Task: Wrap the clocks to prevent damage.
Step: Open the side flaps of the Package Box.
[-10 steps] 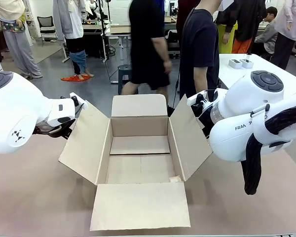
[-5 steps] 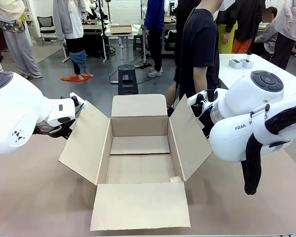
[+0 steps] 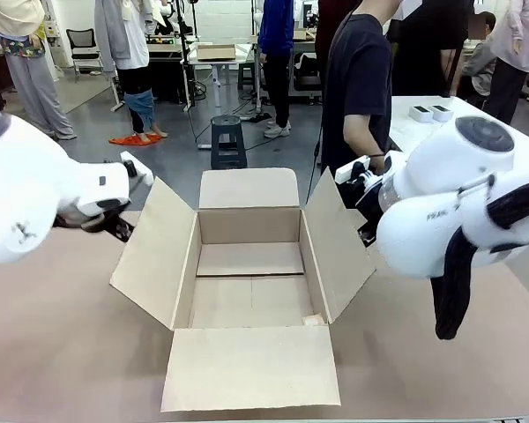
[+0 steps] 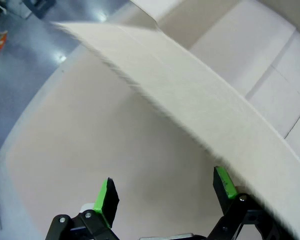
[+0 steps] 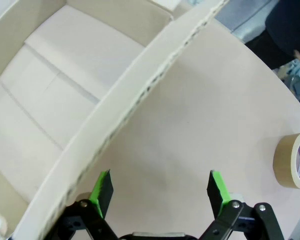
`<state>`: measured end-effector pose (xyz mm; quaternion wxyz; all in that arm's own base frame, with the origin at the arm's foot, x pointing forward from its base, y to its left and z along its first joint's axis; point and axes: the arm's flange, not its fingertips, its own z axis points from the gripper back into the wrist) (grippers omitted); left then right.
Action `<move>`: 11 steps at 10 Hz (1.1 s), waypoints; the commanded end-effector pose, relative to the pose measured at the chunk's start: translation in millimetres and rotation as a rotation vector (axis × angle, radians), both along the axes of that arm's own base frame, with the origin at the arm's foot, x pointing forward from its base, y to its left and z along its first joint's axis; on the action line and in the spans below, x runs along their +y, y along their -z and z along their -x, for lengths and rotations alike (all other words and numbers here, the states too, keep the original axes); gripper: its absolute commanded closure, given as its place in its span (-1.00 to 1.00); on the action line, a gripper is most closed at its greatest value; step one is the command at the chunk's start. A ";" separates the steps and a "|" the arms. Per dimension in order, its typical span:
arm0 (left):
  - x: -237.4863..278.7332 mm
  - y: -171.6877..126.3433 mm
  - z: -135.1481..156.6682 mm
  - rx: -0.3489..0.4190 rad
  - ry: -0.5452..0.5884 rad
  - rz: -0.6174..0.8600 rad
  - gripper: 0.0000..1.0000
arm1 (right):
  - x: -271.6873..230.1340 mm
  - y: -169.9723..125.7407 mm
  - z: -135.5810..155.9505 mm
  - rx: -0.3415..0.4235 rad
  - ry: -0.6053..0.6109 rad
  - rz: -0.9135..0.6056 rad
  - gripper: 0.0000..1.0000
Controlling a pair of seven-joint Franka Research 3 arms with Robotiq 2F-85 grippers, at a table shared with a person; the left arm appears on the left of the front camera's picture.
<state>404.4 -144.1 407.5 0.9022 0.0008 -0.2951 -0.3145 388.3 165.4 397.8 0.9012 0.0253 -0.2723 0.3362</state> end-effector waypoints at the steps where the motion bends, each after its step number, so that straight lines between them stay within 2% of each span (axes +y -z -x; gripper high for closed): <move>1: 12.6 -83.8 4.7 -0.068 0.079 -0.076 -1.00 | -25.1 -71.5 27.2 0.027 -0.058 0.026 -1.00; 3: 1.3 -142.3 9.2 -0.064 0.143 -0.140 -1.00 | -16.8 -129.7 62.3 0.005 -0.022 0.116 -1.00; 4: -4.1 -164.9 23.9 -0.063 0.162 -0.165 -1.00 | -5.2 -156.7 86.0 -0.009 0.000 0.162 -1.00; 6: -7.8 -198.2 32.5 -0.079 0.167 -0.193 -1.00 | 13.1 -196.3 116.9 -0.056 0.044 0.180 -1.00; 8: 1.8 -197.2 54.8 -0.059 0.168 -0.190 -1.00 | 20.7 -205.3 133.9 -0.095 0.093 0.172 -1.00; 9: -9.4 -204.3 39.6 -0.077 0.156 -0.165 -1.00 | 13.5 -207.4 130.3 -0.070 0.018 0.163 -1.00; 11: -9.4 -204.3 39.6 -0.077 0.156 -0.165 -1.00 | 13.5 -207.4 130.3 -0.070 0.018 0.163 -1.00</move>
